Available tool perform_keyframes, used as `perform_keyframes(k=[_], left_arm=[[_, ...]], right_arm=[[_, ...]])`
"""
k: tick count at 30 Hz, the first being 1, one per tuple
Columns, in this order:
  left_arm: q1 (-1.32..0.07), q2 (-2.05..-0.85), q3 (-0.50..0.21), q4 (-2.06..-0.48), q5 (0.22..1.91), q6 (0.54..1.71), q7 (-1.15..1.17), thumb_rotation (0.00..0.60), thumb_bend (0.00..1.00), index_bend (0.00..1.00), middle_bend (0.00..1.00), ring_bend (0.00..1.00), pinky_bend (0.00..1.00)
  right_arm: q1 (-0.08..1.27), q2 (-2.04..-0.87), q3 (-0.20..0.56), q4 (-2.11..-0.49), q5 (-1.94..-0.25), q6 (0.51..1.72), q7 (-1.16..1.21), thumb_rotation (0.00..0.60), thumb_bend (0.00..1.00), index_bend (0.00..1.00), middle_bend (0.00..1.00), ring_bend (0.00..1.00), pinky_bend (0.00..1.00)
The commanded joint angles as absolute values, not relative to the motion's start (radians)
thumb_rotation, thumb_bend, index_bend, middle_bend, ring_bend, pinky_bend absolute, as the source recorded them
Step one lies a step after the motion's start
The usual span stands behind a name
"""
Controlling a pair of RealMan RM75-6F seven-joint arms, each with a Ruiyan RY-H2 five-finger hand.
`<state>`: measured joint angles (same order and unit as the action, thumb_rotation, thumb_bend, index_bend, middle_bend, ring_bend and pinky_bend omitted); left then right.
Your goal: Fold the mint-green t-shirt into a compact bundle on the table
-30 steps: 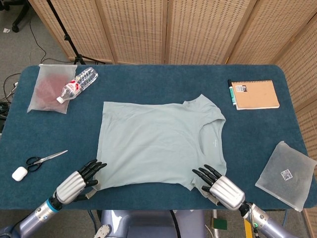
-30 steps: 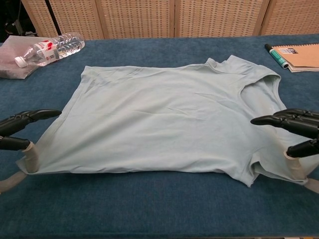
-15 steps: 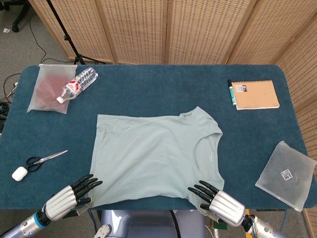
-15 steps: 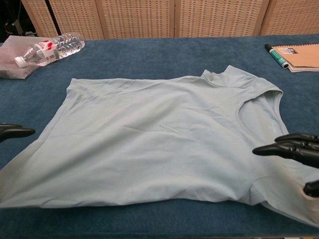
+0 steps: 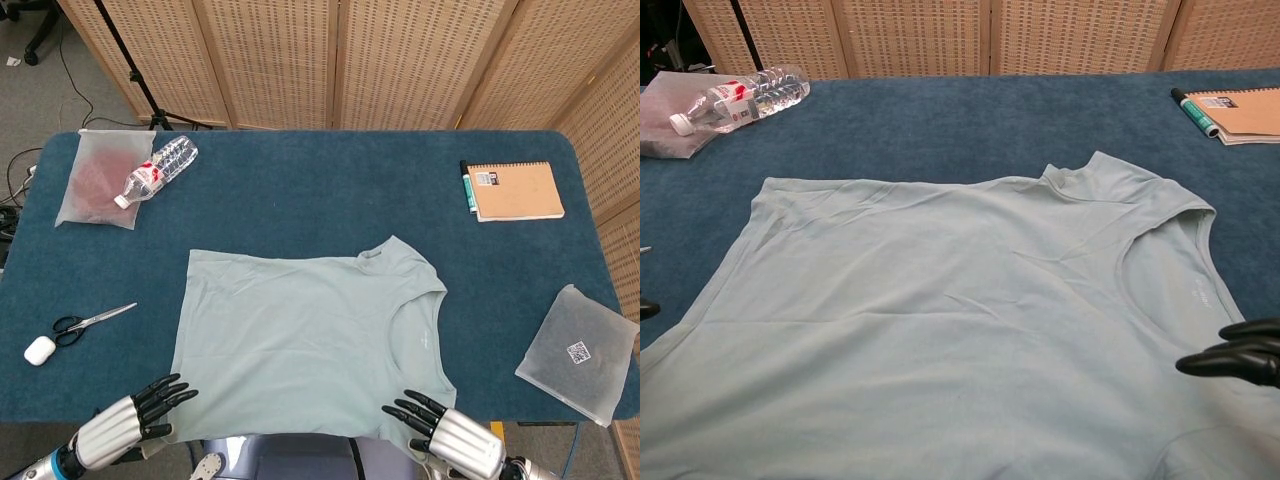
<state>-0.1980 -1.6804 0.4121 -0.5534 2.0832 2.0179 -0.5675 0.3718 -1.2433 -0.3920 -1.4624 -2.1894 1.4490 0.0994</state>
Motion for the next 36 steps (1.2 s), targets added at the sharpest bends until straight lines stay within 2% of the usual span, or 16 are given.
perform_keyframes(k=[1,8,17,22,27,31,36], left_arm=[[-0.189,-1.693,0.411,-0.521,2.093,2.044,-0.544,0.6,0.57,0.79,0.0,0.0,0.0],[-0.191,-1.701,0.402,-0.52,2.078,2.038,-0.583,0.6,0.58,0.79,0.0,0.0,0.0],[-0.251,-1.673,0.321,-0.612,1.998,1.96,-0.578,0.6,0.58,0.79,0.0,0.0,0.0],[-0.347,-1.591,0.238,-0.809,1.918,1.815,-0.526,0.6,0.58,0.79,0.0,0.0,0.0],[-0.413,-1.508,0.187,-0.997,1.862,1.687,-0.455,0.6,0.58,0.79,0.0,0.0,0.0],[-0.468,-1.427,0.14,-1.167,1.79,1.544,-0.375,0.6,0.59,0.79,0.0,0.0,0.0],[-0.508,-1.368,0.094,-1.291,1.683,1.377,-0.29,0.6,0.59,0.79,0.0,0.0,0.0]], right_arm=[[0.369,-1.237,-0.4,-1.466,-2.192,1.449,0.113,0.6,0.65,0.67,0.01,0.0,0.0],[0.367,-1.243,-0.376,-1.462,-2.164,1.443,0.115,0.6,0.65,0.67,0.01,0.0,0.0],[0.385,-1.234,-0.284,-1.472,-2.043,1.443,0.178,0.6,0.65,0.67,0.01,0.0,0.0],[0.422,-1.209,-0.193,-1.512,-1.932,1.416,0.226,0.6,0.65,0.67,0.01,0.0,0.0],[0.454,-1.191,-0.122,-1.536,-1.861,1.38,0.202,0.6,0.65,0.67,0.01,0.0,0.0],[0.505,-1.173,-0.054,-1.568,-1.763,1.284,0.191,0.6,0.65,0.67,0.01,0.0,0.0],[0.563,-1.186,0.008,-1.565,-1.662,1.169,0.179,0.6,0.65,0.67,0.01,0.0,0.0]])
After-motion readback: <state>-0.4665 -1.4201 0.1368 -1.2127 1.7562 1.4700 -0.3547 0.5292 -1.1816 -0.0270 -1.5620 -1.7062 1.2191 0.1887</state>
